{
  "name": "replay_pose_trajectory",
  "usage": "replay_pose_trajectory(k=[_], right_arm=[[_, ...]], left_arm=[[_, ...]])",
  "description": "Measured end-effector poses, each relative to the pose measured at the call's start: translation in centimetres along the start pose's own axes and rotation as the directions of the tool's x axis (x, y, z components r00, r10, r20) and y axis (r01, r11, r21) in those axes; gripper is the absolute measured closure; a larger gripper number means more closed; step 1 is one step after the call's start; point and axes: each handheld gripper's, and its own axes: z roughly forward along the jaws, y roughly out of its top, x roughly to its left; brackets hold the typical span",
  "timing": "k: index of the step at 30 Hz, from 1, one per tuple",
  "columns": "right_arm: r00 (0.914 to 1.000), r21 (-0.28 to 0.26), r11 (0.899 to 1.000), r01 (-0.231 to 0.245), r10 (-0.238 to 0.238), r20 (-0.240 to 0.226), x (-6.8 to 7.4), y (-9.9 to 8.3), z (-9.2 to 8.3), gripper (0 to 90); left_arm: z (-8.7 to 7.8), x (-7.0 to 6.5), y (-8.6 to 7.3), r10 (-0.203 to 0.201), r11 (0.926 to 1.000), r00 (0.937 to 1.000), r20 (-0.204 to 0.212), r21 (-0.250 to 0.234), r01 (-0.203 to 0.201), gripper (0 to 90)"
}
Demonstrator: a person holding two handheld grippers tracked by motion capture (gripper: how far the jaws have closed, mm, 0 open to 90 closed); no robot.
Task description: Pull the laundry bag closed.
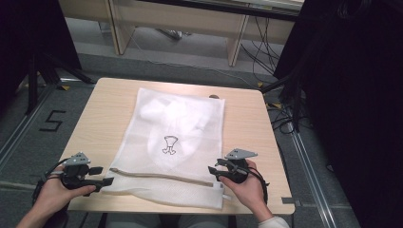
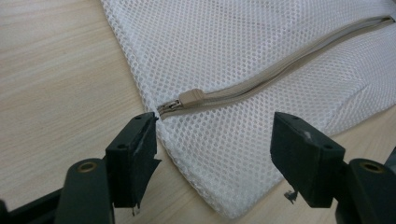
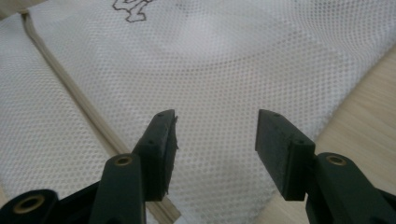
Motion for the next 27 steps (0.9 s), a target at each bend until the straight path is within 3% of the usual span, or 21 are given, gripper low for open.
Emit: replay_pose_trajectory(k=[5,6,8,10,12,13,17,18,19,21,23,24,27], right_arm=[[0.9982,-0.005,0.999,0.043,-0.043,-0.042,1.0,0.4,0.4,49.7],[0.9982,0.018,0.999,0.028,-0.027,-0.053,1.5,0.5,0.3,49.7],[0.9935,-0.003,0.996,0.086,-0.086,-0.074,1.8,0.9,0.7,50.3],[0.9936,-0.007,0.996,0.088,-0.088,-0.071,2.1,1.1,0.8,50.6],[0.9891,0.01,0.994,0.108,-0.107,-0.101,2.5,1.6,0.9,52.4],[0.989,0.01,0.994,0.108,-0.107,-0.103,3.0,1.8,1.3,53.2],[0.9846,0.013,0.992,0.128,-0.125,-0.122,3.9,2.3,2.0,53.9],[0.9798,0.02,0.988,0.152,-0.147,-0.135,4.1,2.6,2.2,53.9],[0.9833,0.017,0.991,0.134,-0.131,-0.126,4.4,2.7,2.3,53.9],[0.9799,0.019,0.988,0.151,-0.147,-0.135,4.8,3.1,2.6,53.9],[0.9761,0.011,0.986,0.166,-0.162,-0.145,5.4,3.5,3.2,54.0],[0.9736,0.022,0.985,0.173,-0.168,-0.154,5.5,3.7,3.3,54.0],[0.9703,0.026,0.982,0.187,-0.181,-0.16,6.4,4.4,4.0,54.8]], left_arm=[[0.0,0.0,0.0,0.004,1.0,1.0,-0.001,0.002,-0.004,30.9],[0.0,0.0,0.0,0.006,1.0,1.0,0.001,0.001,-0.006,30.8],[0.3,-0.2,-0.1,-0.031,0.9991,0.9995,0.001,-0.03,0.031,30.7],[0.2,-0.2,-0.1,-0.031,0.9991,0.9995,0.001,-0.028,0.031,30.6],[0.2,-0.2,0.0,-0.031,0.9992,0.9995,-0.003,-0.026,0.031,30.6],[0.1,0.0,0.0,0.003,1.0,1.0,-0.009,0.001,-0.003,30.6],[0.3,-0.1,0.0,-0.002,0.9998,1.0,-0.007,-0.021,0.002,30.6],[0.4,-0.2,0.0,-0.024,0.9993,0.9997,-0.007,-0.027,0.024,30.6],[0.3,-0.1,0.0,-0.018,0.9996,0.9998,-0.009,-0.022,0.018,30.6],[0.4,-0.2,-0.1,-0.025,0.999,0.9996,-0.013,-0.037,0.025,30.6],[0.2,-0.1,0.0,-0.004,0.9998,1.0,-0.007,-0.019,0.004,30.5],[0.4,-0.2,0.0,-0.028,0.999,0.9996,-0.005,-0.033,0.028,30.5],[0.2,-0.2,0.0,-0.021,0.9996,0.9998,-0.006,-0.018,0.021,30.5]])
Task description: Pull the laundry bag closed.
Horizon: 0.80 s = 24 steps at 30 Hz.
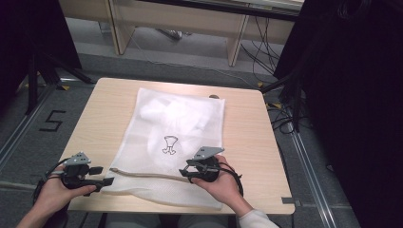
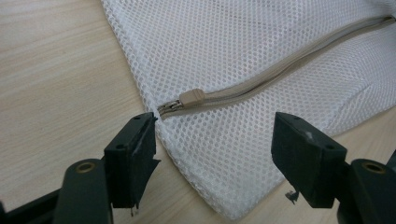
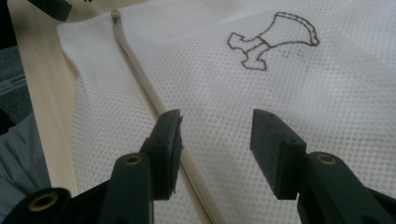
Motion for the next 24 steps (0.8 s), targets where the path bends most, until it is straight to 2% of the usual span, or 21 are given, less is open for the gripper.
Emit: replay_pose_trajectory(k=[1,2,3,5,7,8,9,10,11,13,14,16,20,24], right_arm=[[1.0,0.0,1.0,0.0,0.0,0.0,0.0,0.0,0.0,54.8],[0.9995,-0.014,0.999,0.03,-0.03,-0.008,0.5,0.6,0.4,55.6],[0.9997,-0.013,1.0,0.022,-0.022,-0.011,0.7,0.7,0.6,55.6],[0.999,-0.002,0.999,0.039,-0.039,-0.021,1.0,1.2,1.0,55.6],[0.9991,-0.011,0.999,0.035,-0.035,-0.022,1.2,1.4,1.5,55.8],[0.9986,-0.003,0.999,0.043,-0.043,-0.031,1.4,1.6,1.7,55.9],[0.9981,-0.002,0.999,0.046,-0.046,-0.041,1.7,2.0,2.3,56.0],[0.9964,0.0,0.998,0.061,-0.061,-0.059,1.8,2.2,2.5,57.1],[0.9965,0.006,0.998,0.061,-0.06,-0.057,2.0,2.4,2.6,57.4],[0.9963,-0.01,0.998,0.065,-0.066,-0.056,2.2,2.5,2.9,57.6],[0.9932,-0.001,0.996,0.091,-0.091,-0.073,2.5,3.1,3.4,58.4],[0.992,-0.007,0.995,0.101,-0.101,-0.075,2.9,3.4,4.0,59.0],[0.9896,0.008,0.994,0.108,-0.107,-0.097,3.4,4.1,4.7,59.4],[0.9887,0.009,0.994,0.113,-0.111,-0.1,3.8,4.5,5.3,60.0]], left_arm=[[0.0,0.0,0.0,0.0,1.0,1.0,0.0,0.0,0.0,30.5],[0.0,0.0,0.0,-0.004,1.0,1.0,-0.004,-0.005,0.004,30.5],[0.2,-0.1,-0.1,-0.007,0.9997,1.0,-0.004,-0.021,0.007,30.5],[0.2,-0.1,-0.1,-0.001,0.9999,1.0,0.002,-0.014,0.001,30.5],[0.2,-0.1,-0.1,-0.006,0.9998,1.0,0.004,-0.019,0.006,30.3],[0.1,-0.1,0.0,0.001,1.0,1.0,0.006,-0.002,-0.001,30.3],[0.2,-0.2,-0.1,-0.016,0.9997,0.9997,0.016,-0.015,0.016,30.2],[0.3,-0.2,-0.1,-0.017,0.9995,0.9997,0.015,-0.025,0.018,30.1],[0.2,-0.2,-0.1,-0.01,0.9999,0.9999,0.012,-0.005,0.01,30.0],[0.2,-0.2,-0.1,-0.009,1.0,0.9999,0.013,-0.003,0.009,30.0],[0.2,-0.2,-0.1,-0.011,0.9999,0.9998,0.015,0.001,0.011,30.0],[0.2,-0.2,-0.1,-0.011,0.9999,0.9998,0.014,0.001,0.011,30.0],[0.2,-0.2,-0.1,-0.015,0.9999,0.9999,0.007,0.002,0.015,30.0],[0.4,-0.2,-0.1,-0.002,1.0,1.0,0.006,0.005,0.002,29.6]])
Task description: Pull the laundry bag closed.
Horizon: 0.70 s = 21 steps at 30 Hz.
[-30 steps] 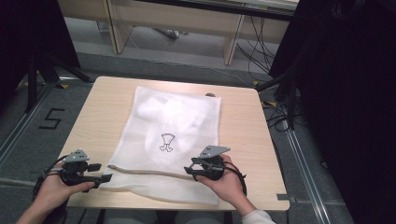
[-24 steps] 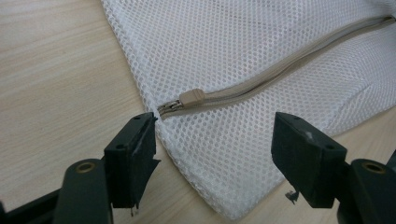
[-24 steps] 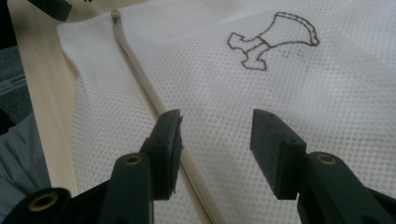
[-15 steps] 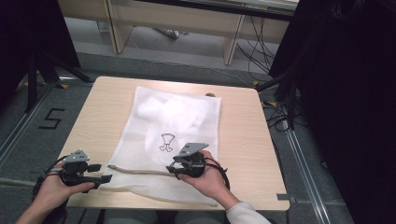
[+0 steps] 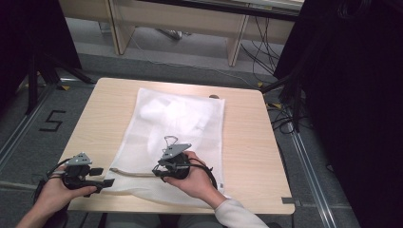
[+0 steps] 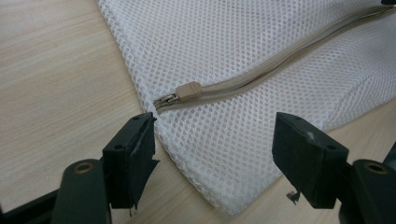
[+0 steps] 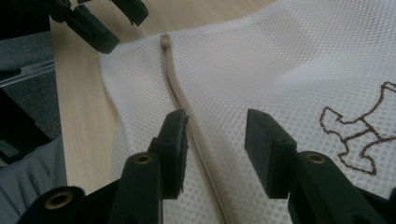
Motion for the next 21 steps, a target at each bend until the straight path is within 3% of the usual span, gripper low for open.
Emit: replay_pose_trajectory(k=[4,5,8,9,11,12,13,15,17,19,21], right_arm=[[1.0,0.01,1.0,0.007,-0.007,-0.005,0.2,0.3,0.5,60.2],[0.9999,0.007,1.0,0.002,-0.002,-0.01,0.4,0.5,0.8,60.3],[0.9999,0.012,1.0,0.004,-0.004,-0.014,0.6,0.9,1.1,60.4],[0.9999,-0.001,1.0,0.011,-0.011,-0.01,0.6,1.0,1.3,60.5],[0.9999,-0.001,1.0,0.006,-0.006,-0.01,0.7,1.3,1.4,60.8],[0.9999,-0.001,1.0,0.013,-0.013,-0.012,0.6,1.5,1.4,61.0],[0.9999,-0.001,1.0,0.013,-0.013,-0.012,0.6,1.5,1.4,61.0],[0.9997,-0.012,1.0,0.024,-0.025,-0.01,0.6,1.8,1.7,61.3],[0.9997,-0.001,1.0,0.019,-0.019,-0.014,0.7,2.2,1.8,61.6],[0.9992,-0.009,0.999,0.033,-0.033,-0.022,0.7,2.5,2.2,61.8],[0.9996,-0.009,1.0,0.021,-0.021,-0.018,0.8,2.9,2.6,62.3]], left_arm=[[0.0,0.0,0.0,-0.006,1.0,1.0,0.001,0.002,0.006,29.6],[0.1,-0.1,0.0,-0.024,0.9996,0.9997,0.0,-0.011,0.024,29.6],[-0.2,0.1,0.1,-0.004,0.9999,1.0,-0.005,0.016,0.004,29.8],[-0.2,0.2,0.1,-0.001,1.0,1.0,-0.01,-0.007,0.001,30.1],[-0.4,0.3,0.2,-0.003,1.0,0.9999,-0.014,0.004,0.003,30.3],[-0.2,0.2,0.0,-0.029,0.9993,0.9995,-0.011,-0.024,0.029,30.2],[-0.2,0.2,0.0,-0.029,0.9993,0.9995,-0.011,-0.024,0.029,30.2],[-0.2,0.2,0.0,-0.025,0.9997,0.9996,-0.009,0.005,0.025,30.2],[0.0,0.1,0.0,-0.03,0.9995,0.9995,-0.004,-0.007,0.03,29.9],[-0.1,0.2,0.1,0.0,0.9994,1.0,0.0,0.035,0.0,29.8],[-0.1,0.2,0.0,-0.017,0.9997,0.9999,-0.001,0.018,0.017,29.8]])
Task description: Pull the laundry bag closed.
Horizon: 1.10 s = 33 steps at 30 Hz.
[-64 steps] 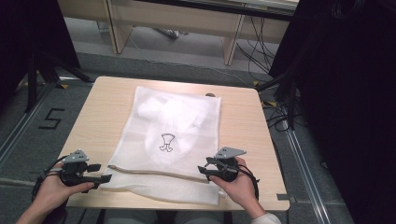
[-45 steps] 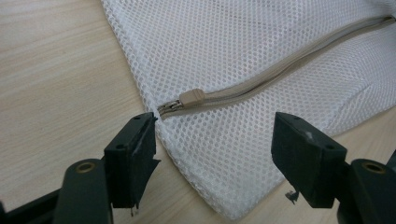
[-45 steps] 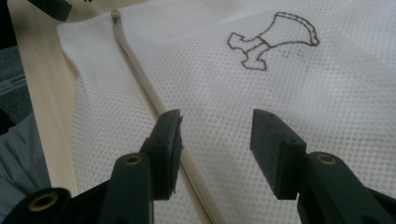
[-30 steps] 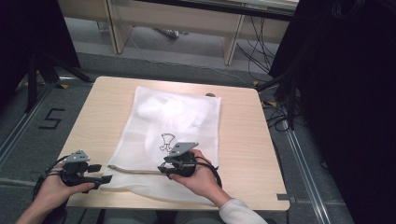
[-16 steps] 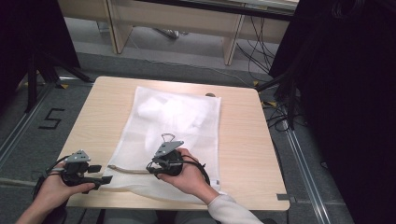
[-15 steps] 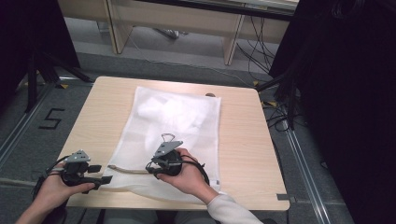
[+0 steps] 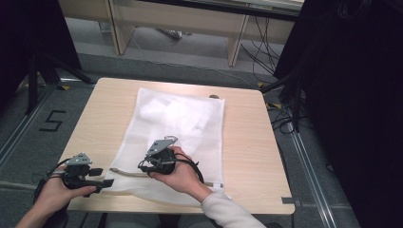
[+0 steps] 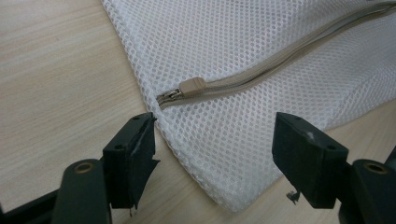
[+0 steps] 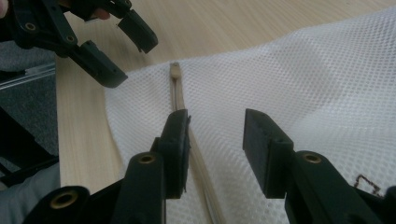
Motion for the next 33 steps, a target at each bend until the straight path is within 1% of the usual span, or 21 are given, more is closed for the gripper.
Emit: replay_pose_trajectory(k=[3,4,5,7,8,10,12,13,14,15,16,17,20,22,25,27,29,30,31,32,33], right_arm=[[0.9999,-0.009,1.0,0.014,-0.014,-0.003,0.0,0.3,0.4,62.5],[1.0,-0.002,1.0,0.0,0.0,-0.009,0.2,0.7,0.7,62.6],[0.9998,-0.007,1.0,0.017,-0.017,-0.004,0.1,0.8,1.0,62.6],[0.9997,0.002,1.0,0.021,-0.021,-0.016,0.2,1.1,1.2,62.9],[0.9997,-0.008,1.0,0.014,-0.014,-0.019,0.3,1.3,1.5,63.3],[0.9998,0.006,1.0,0.021,-0.021,-0.007,0.4,1.5,1.9,64.6],[0.9994,0.014,0.999,0.032,-0.032,-0.011,0.4,1.8,2.3,65.6],[0.9993,0.017,0.999,0.036,-0.036,-0.013,0.4,1.9,2.4,66.0],[0.9997,0.023,1.0,0.016,-0.015,-0.017,0.7,2.0,2.6,66.3],[0.9997,0.023,1.0,0.016,-0.015,-0.017,0.7,2.0,2.6,66.3],[0.9991,0.01,1.0,0.01,-0.01,-0.041,0.9,2.3,3.3,67.6],[0.9991,0.01,1.0,0.01,-0.01,-0.041,0.9,2.3,3.3,67.6],[0.9983,0.04,0.999,0.004,-0.002,-0.058,1.1,2.7,4.3,69.0],[0.9982,0.041,0.999,0.013,-0.011,-0.058,1.0,2.8,4.9,69.5],[0.9979,0.045,0.999,0.006,-0.003,-0.064,1.1,3.1,5.5,70.4],[0.9974,0.066,0.998,0.011,-0.007,-0.072,1.3,3.4,6.2,71.4],[0.9974,0.074,0.997,0.012,-0.006,-0.072,1.3,3.4,6.4,71.4],[0.9971,0.083,0.997,0.011,-0.005,-0.075,1.4,3.5,7.0,71.6],[0.9968,0.087,0.996,0.004,0.003,-0.08,1.5,3.5,7.2,71.7],[0.9968,0.092,0.996,0.014,-0.006,-0.08,1.4,3.6,7.5,71.9],[0.9965,0.099,0.995,0.008,0.0,-0.084,1.5,3.6,7.7,71.9]], left_arm=[[0.1,-0.1,-0.1,-0.005,0.9999,1.0,-0.007,-0.011,0.005,29.8],[0.0,0.1,0.0,0.015,0.9998,0.9999,0.0,0.01,-0.015,29.8],[0.1,0.0,-0.1,0.012,0.9999,0.9999,-0.001,-0.005,-0.012,29.8],[0.1,0.0,0.0,0.009,0.9999,1.0,-0.002,-0.005,-0.009,29.8],[0.1,0.0,0.0,0.009,1.0,1.0,0.0,-0.003,-0.009,29.8],[0.1,-0.2,0.0,-0.004,1.0,0.9999,0.011,-0.006,0.004,29.8],[0.1,-0.1,0.0,0.008,0.9999,0.9998,0.017,0.014,-0.008,29.8],[0.0,-0.1,0.1,0.023,0.9994,0.9997,0.007,0.027,-0.023,29.8],[0.0,-0.1,0.0,0.019,0.9994,0.9998,0.002,0.027,-0.019,29.8],[0.0,-0.1,0.0,0.019,0.9994,0.9998,0.002,0.027,-0.019,29.8],[0.0,-0.1,0.0,0.024,0.9992,0.9997,0.005,0.031,-0.024,29.8],[0.1,0.0,0.0,0.023,0.9993,0.9996,0.015,0.028,-0.024,29.8],[0.1,0.0,0.0,0.019,0.9991,0.9998,0.012,0.037,-0.019,30.0],[0.1,-0.1,0.0,0.021,0.999,0.9996,0.017,0.04,-0.022,30.0],[0.1,-0.1,0.0,0.02,0.9989,0.9998,0.008,0.042,-0.02,30.0],[0.1,-0.1,0.0,0.019,0.9992,0.9996,0.02,0.034,-0.02,30.1],[0.1,0.0,0.0,0.018,0.9991,0.9996,0.021,0.037,-0.019,30.1],[0.1,-0.1,0.0,0.019,0.9991,0.9996,0.019,0.037,-0.019,30.1],[0.1,-0.1,0.0,0.021,0.9989,0.9998,0.007,0.041,-0.021,30.1],[0.1,-0.1,0.0,0.021,0.9991,0.9997,0.013,0.036,-0.022,30.1],[0.1,-0.1,0.0,0.021,0.9991,0.9997,0.013,0.036,-0.022,30.1]])
